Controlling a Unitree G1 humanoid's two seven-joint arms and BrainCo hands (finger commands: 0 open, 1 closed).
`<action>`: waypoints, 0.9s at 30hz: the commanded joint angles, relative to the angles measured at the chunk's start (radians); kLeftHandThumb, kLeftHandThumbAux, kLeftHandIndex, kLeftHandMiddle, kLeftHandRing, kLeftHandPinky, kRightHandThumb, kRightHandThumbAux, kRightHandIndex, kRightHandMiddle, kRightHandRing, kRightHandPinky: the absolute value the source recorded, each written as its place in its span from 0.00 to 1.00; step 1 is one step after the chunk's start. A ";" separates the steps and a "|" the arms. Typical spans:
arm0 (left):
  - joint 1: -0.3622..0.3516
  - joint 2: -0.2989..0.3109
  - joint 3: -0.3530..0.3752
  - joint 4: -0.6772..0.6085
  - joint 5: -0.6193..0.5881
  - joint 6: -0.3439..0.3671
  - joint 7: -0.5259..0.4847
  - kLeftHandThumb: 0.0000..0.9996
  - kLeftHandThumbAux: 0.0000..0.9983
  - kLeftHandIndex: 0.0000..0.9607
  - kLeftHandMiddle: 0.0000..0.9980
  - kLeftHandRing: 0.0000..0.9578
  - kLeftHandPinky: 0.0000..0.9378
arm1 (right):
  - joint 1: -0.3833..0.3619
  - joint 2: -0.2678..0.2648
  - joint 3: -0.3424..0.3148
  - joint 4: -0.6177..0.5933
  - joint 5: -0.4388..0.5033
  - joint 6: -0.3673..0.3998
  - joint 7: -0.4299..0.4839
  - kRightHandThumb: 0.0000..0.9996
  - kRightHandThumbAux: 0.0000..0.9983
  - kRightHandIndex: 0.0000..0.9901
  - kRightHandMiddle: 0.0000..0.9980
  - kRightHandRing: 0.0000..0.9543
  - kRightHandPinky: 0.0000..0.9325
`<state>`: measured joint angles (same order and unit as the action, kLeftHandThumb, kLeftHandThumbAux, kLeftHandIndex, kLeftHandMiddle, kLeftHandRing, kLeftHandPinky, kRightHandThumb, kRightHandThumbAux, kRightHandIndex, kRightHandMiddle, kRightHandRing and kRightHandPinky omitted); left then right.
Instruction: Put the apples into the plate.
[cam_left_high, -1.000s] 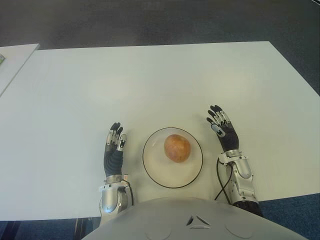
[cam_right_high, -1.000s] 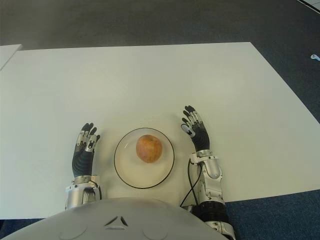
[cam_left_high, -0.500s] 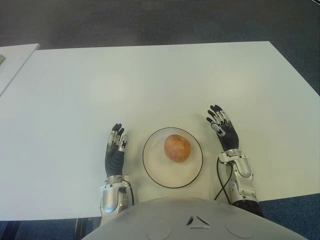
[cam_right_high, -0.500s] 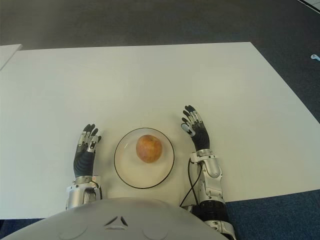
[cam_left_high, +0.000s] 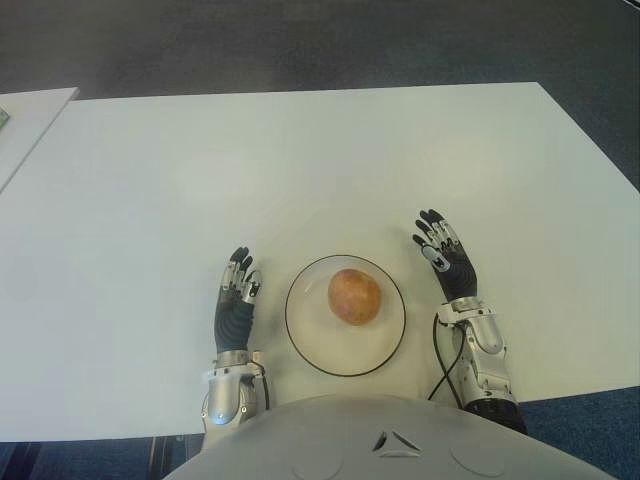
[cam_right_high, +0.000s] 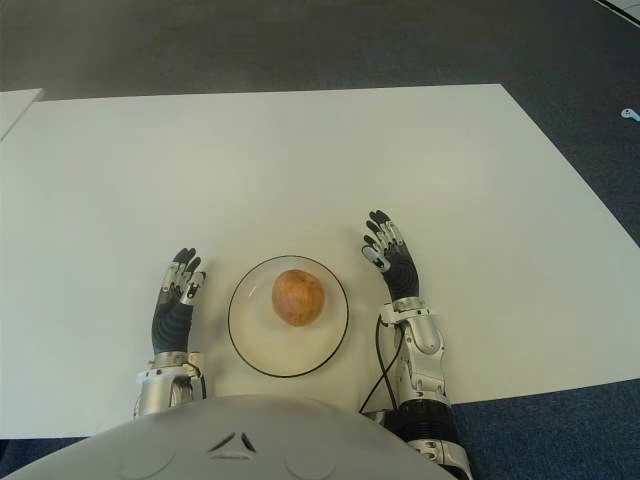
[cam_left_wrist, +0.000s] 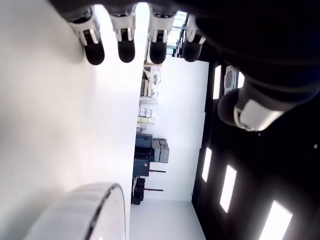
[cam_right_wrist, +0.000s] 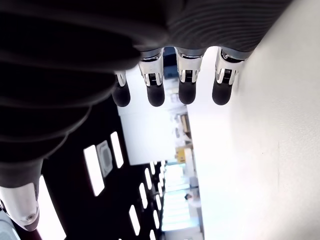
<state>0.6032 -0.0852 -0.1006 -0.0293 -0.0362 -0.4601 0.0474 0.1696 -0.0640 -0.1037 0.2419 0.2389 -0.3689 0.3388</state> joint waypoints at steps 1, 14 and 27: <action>-0.002 0.001 -0.002 0.020 0.017 0.012 -0.003 0.15 0.46 0.00 0.00 0.00 0.00 | 0.013 0.003 0.001 0.031 0.000 0.037 -0.003 0.22 0.60 0.07 0.08 0.05 0.08; -0.003 -0.004 0.000 0.030 0.016 -0.012 -0.008 0.14 0.46 0.00 0.00 0.00 0.00 | 0.015 0.006 -0.002 0.024 0.023 0.062 0.012 0.22 0.63 0.06 0.09 0.06 0.10; 0.002 -0.014 -0.003 0.032 0.014 -0.027 -0.002 0.17 0.43 0.00 0.00 0.00 0.00 | 0.024 0.003 -0.003 0.013 0.025 0.072 0.013 0.23 0.65 0.06 0.09 0.06 0.11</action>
<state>0.6019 -0.0885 -0.0979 -0.0070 -0.0216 -0.4896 0.0474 0.1696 -0.0635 -0.1057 0.2309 0.2602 -0.3329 0.3548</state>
